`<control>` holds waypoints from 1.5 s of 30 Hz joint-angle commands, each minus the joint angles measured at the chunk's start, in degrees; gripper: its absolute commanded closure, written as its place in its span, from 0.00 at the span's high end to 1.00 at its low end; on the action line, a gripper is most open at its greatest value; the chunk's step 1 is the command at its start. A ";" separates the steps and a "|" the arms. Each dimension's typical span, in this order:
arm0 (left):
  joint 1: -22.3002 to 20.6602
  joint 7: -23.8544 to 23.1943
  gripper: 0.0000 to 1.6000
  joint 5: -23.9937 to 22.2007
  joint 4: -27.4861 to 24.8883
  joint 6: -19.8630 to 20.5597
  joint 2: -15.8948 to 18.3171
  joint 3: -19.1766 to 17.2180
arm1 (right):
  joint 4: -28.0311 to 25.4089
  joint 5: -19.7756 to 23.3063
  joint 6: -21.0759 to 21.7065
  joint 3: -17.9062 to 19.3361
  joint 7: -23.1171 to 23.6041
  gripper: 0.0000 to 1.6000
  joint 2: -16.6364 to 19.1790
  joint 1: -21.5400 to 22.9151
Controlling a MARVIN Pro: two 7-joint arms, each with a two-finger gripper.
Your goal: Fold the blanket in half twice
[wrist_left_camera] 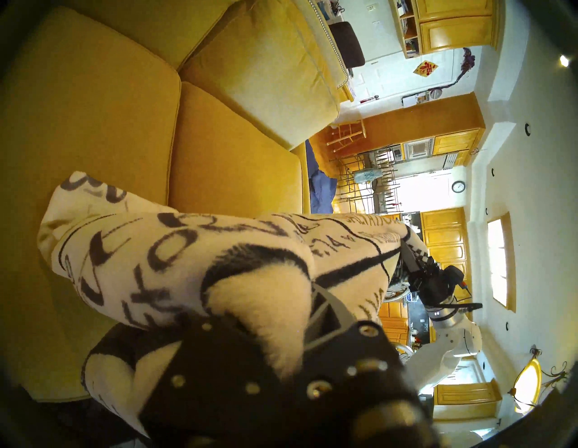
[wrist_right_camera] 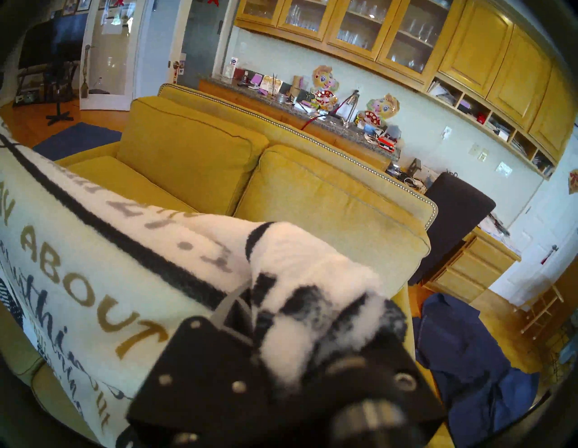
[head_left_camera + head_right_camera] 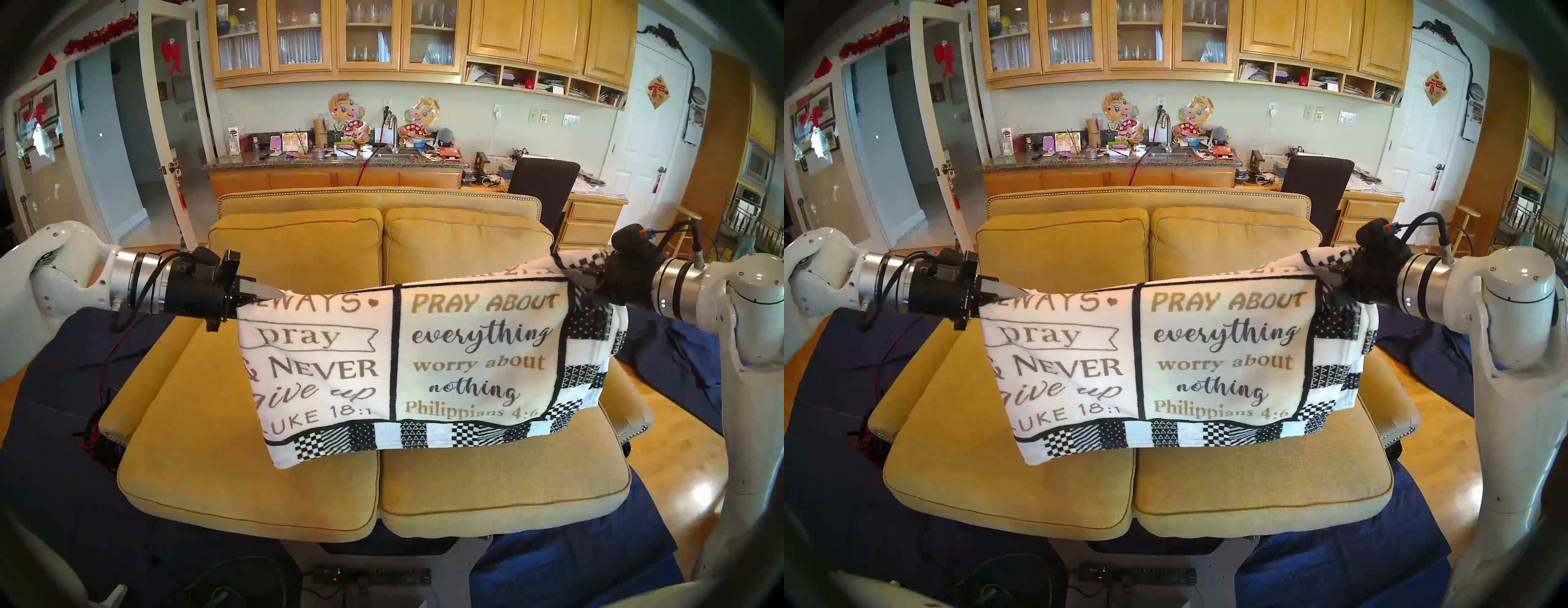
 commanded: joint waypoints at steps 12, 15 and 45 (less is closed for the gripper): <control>-2.13 4.90 0.00 -5.27 3.07 -0.06 1.10 -7.79 | -1.10 -2.93 -0.01 2.94 -5.26 0.00 -0.84 3.08; -1.91 5.92 0.00 -6.13 3.17 -0.06 1.10 -8.49 | -1.29 -3.00 -0.01 2.94 -5.52 0.00 -1.08 3.14; -0.86 16.37 0.00 -12.42 1.17 -2.22 1.09 -10.73 | 6.26 -4.16 -0.01 -3.79 -9.91 0.00 -1.26 10.45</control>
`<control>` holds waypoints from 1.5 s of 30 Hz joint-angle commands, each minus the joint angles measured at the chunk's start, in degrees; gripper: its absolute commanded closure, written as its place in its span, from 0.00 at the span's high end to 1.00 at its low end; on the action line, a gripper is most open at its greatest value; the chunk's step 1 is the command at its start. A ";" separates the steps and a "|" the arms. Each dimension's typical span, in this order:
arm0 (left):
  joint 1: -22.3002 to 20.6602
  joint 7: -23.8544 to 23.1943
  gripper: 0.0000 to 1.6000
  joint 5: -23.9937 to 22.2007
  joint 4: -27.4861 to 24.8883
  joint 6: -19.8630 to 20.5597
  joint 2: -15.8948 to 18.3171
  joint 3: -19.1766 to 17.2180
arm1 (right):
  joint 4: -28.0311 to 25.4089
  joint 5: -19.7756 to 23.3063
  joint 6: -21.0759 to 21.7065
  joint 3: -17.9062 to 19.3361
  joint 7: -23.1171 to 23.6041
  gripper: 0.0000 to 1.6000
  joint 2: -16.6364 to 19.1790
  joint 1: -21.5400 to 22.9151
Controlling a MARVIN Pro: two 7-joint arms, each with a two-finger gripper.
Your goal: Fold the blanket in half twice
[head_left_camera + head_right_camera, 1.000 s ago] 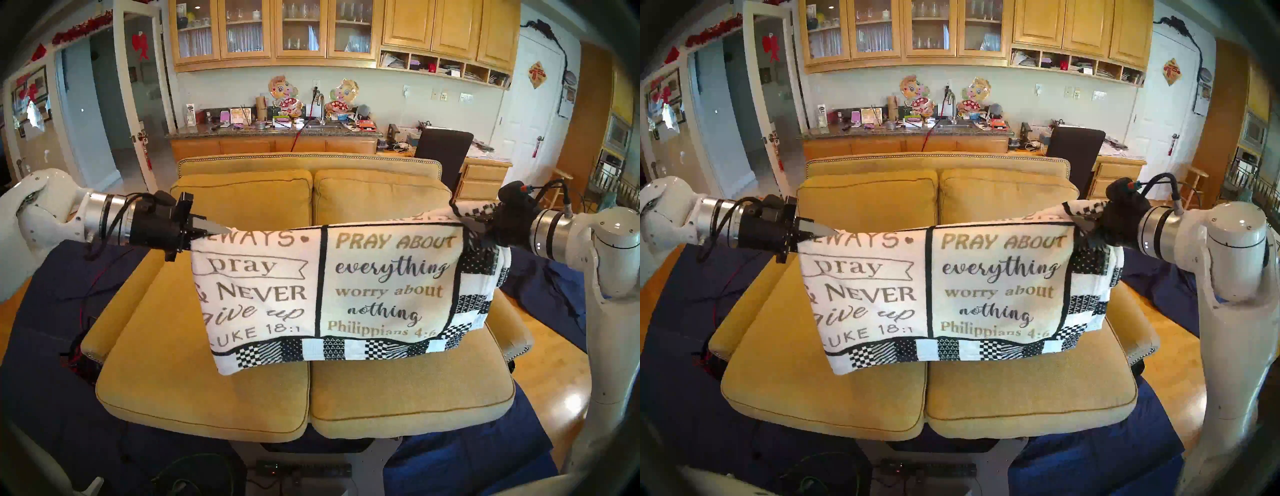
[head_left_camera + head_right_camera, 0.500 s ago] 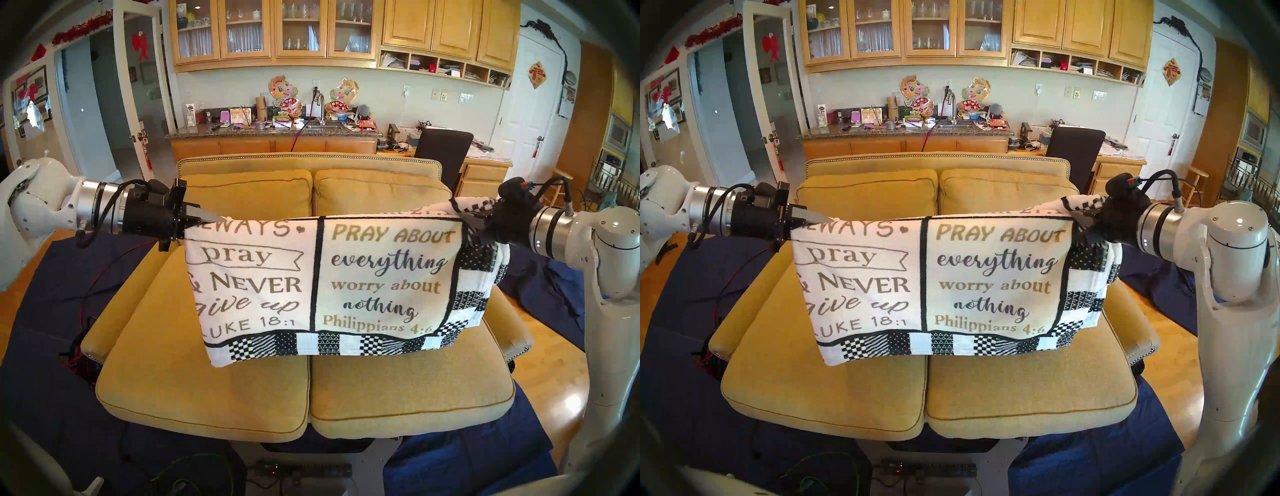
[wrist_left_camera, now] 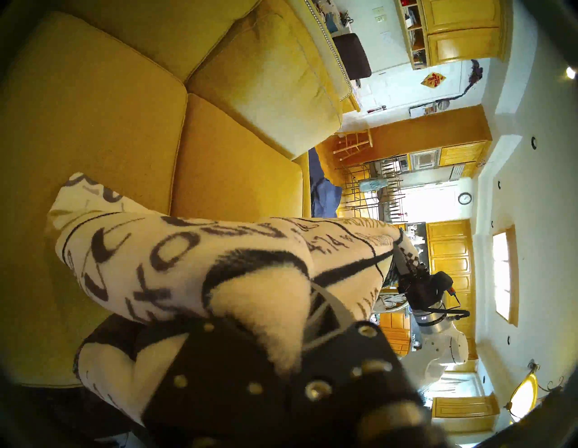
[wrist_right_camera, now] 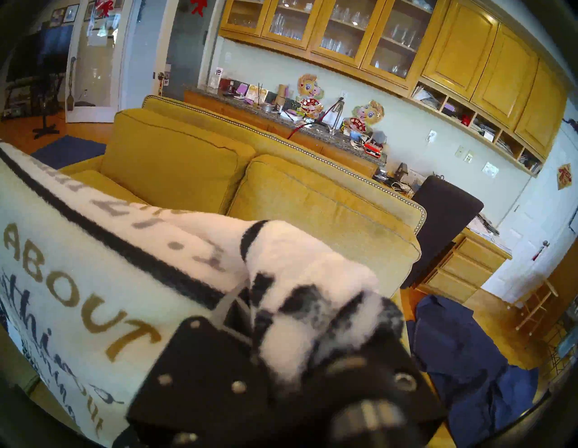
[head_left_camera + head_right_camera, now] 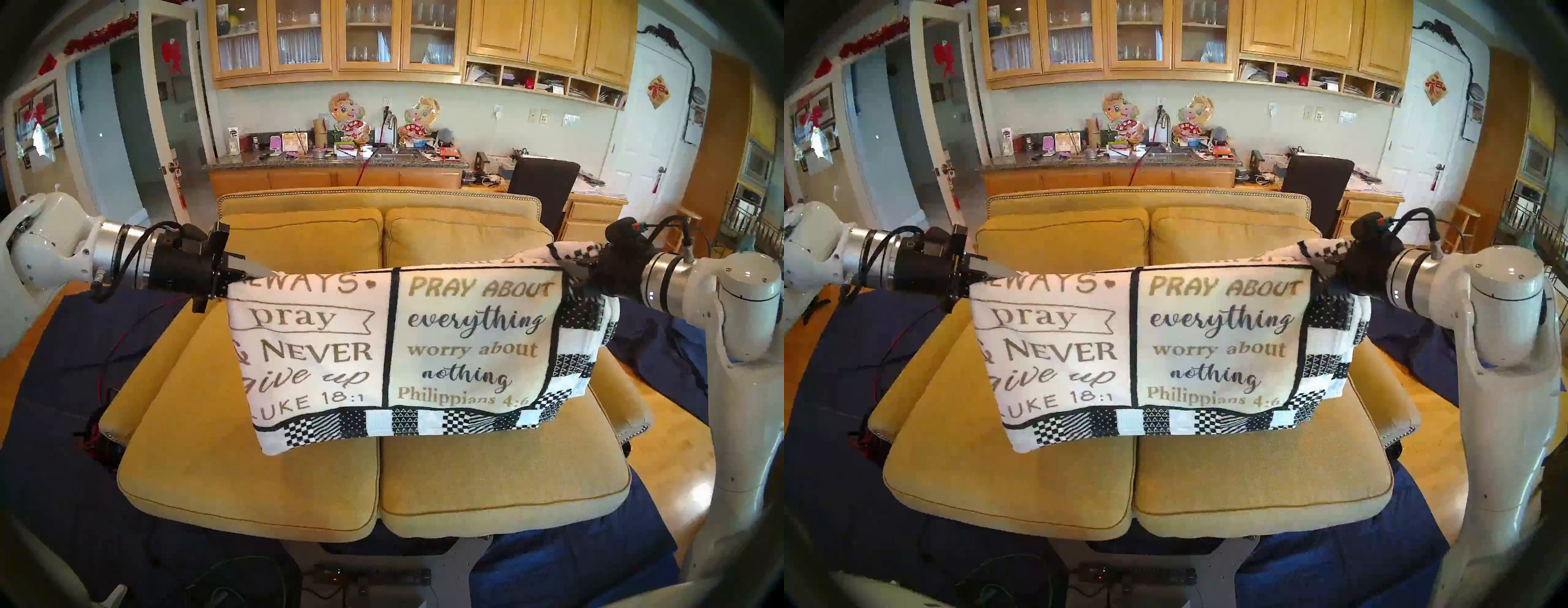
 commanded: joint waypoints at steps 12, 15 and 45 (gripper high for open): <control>-2.24 3.45 0.00 0.13 -1.45 -7.41 1.08 -0.32 | 8.18 -3.61 0.07 -4.34 -7.12 0.00 1.27 10.62; -2.34 3.85 0.00 0.13 -2.60 -9.02 0.58 0.33 | 8.85 -3.65 0.07 -5.08 -7.49 0.00 1.30 11.26; -6.19 8.09 0.00 0.13 -6.74 -22.94 -6.48 5.29 | 16.97 -4.51 0.07 -12.76 -9.65 0.00 -0.76 20.27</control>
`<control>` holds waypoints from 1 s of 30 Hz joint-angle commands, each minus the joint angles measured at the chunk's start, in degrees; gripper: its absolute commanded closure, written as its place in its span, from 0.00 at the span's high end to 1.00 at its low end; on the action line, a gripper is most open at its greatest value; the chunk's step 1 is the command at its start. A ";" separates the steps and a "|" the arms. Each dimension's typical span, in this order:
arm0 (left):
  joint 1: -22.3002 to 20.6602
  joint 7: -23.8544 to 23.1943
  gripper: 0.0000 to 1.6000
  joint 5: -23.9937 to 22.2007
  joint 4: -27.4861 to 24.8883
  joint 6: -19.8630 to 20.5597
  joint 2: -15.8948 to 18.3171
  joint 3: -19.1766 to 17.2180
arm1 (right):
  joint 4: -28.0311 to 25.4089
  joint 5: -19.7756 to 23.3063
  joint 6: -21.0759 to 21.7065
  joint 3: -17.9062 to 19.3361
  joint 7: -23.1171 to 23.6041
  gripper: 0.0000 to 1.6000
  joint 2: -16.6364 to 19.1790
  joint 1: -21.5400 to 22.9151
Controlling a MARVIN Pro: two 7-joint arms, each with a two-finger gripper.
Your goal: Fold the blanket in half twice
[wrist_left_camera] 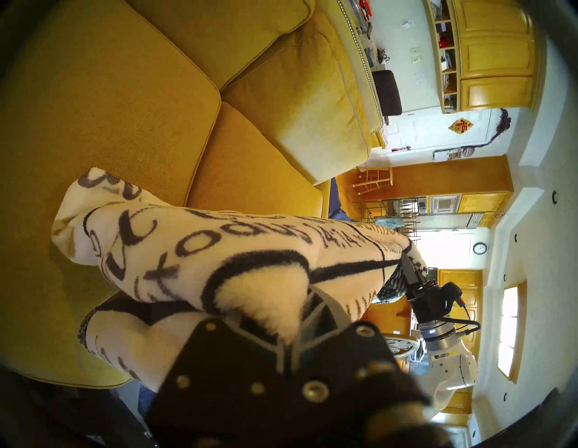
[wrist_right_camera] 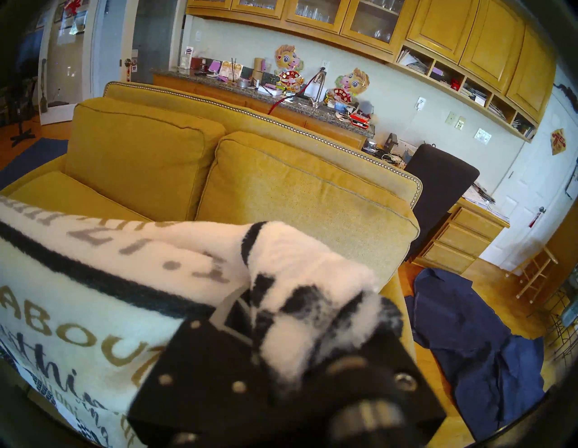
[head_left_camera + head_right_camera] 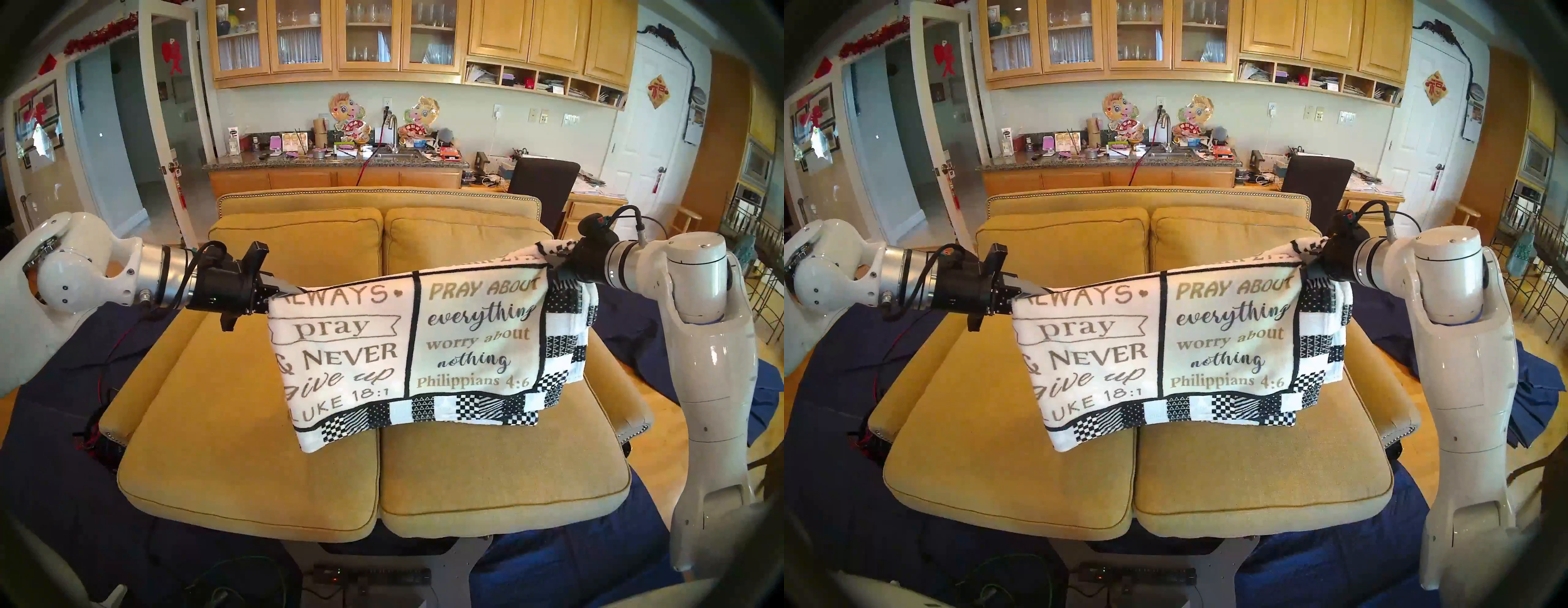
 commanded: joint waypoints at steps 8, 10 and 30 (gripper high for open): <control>-4.86 0.98 0.00 0.14 2.44 -4.79 -2.90 0.33 | 2.35 -1.89 -0.06 -0.51 -3.28 0.00 -0.35 6.68; -5.18 1.36 0.00 0.28 3.17 -5.52 -3.67 0.92 | 3.23 -1.91 -0.06 -1.23 -3.39 0.00 -0.69 7.15; -10.26 3.78 0.00 1.16 8.88 -10.16 -9.16 3.46 | 8.13 -2.10 -0.06 -4.79 -3.87 0.00 -2.52 10.64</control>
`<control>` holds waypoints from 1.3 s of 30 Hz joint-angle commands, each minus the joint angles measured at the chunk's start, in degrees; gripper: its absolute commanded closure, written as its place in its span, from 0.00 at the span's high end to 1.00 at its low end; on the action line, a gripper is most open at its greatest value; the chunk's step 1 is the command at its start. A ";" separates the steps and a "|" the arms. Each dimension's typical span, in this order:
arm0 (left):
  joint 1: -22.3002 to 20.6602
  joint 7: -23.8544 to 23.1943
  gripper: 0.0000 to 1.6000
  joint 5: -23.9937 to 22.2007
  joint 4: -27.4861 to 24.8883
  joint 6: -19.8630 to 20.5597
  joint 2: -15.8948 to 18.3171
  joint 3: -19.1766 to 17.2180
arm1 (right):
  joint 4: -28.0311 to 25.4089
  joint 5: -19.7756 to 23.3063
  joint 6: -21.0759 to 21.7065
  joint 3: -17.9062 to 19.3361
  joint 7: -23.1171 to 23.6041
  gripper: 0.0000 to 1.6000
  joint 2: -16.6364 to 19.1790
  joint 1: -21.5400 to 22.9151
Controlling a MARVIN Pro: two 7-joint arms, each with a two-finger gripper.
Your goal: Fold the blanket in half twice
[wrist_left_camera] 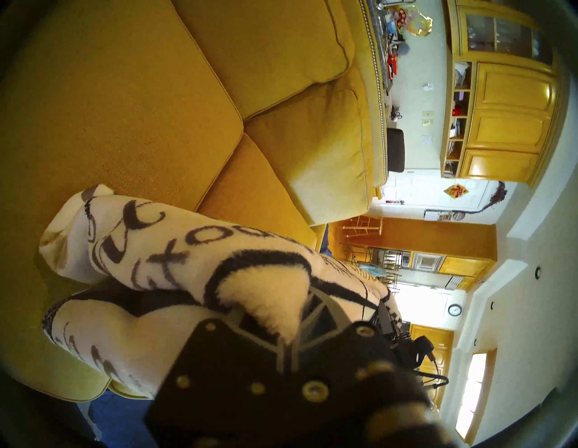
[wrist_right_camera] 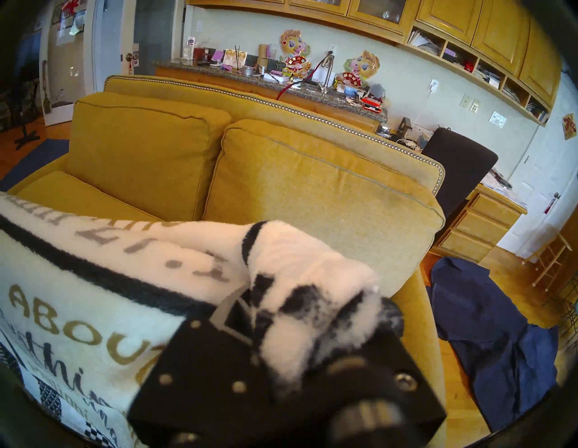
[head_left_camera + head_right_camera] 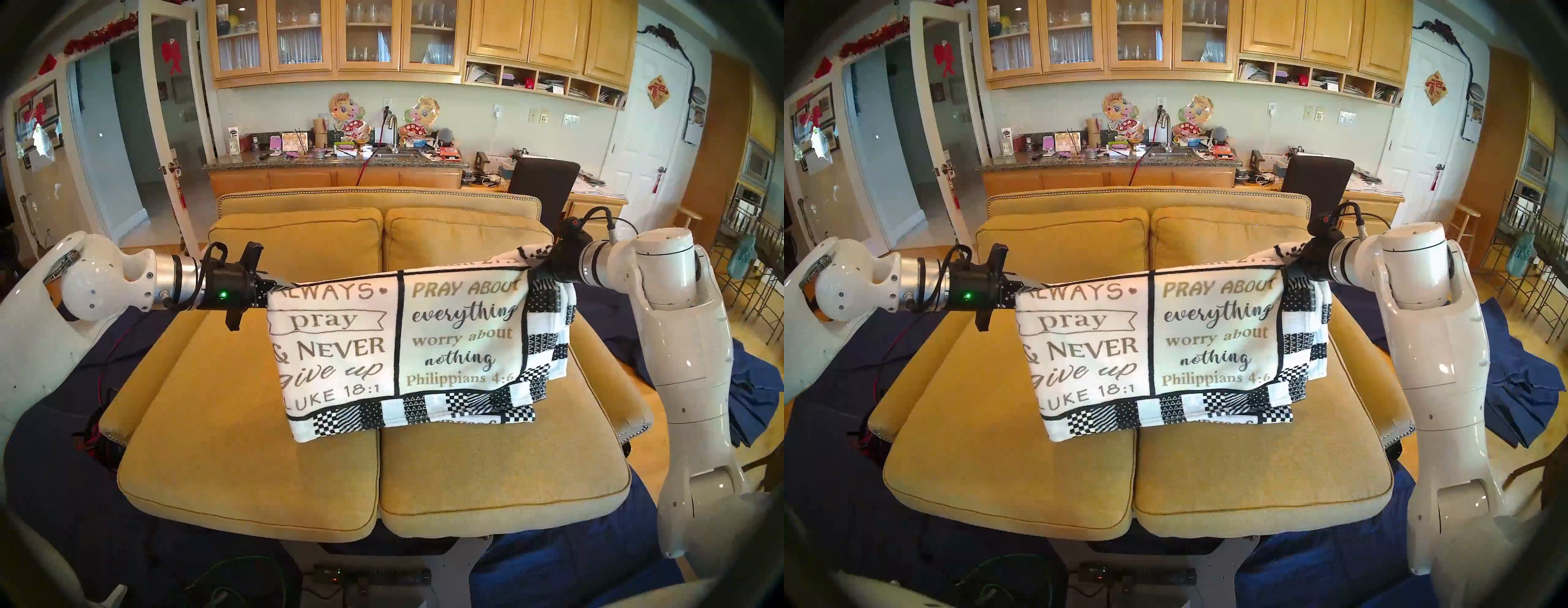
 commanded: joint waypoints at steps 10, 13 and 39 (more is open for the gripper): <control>-9.02 1.85 0.00 1.41 4.61 -4.33 -5.04 0.59 | 2.14 -1.88 -0.05 0.29 -3.31 0.00 -0.41 6.72; -9.70 2.16 0.00 1.60 5.01 -4.66 -5.72 0.95 | 2.31 -1.98 -0.05 0.11 -3.45 0.00 -0.53 7.04; -19.06 6.75 0.00 5.70 12.78 -9.69 -17.80 7.31 | 6.10 -3.70 -0.05 -2.56 -5.47 0.00 -1.93 9.09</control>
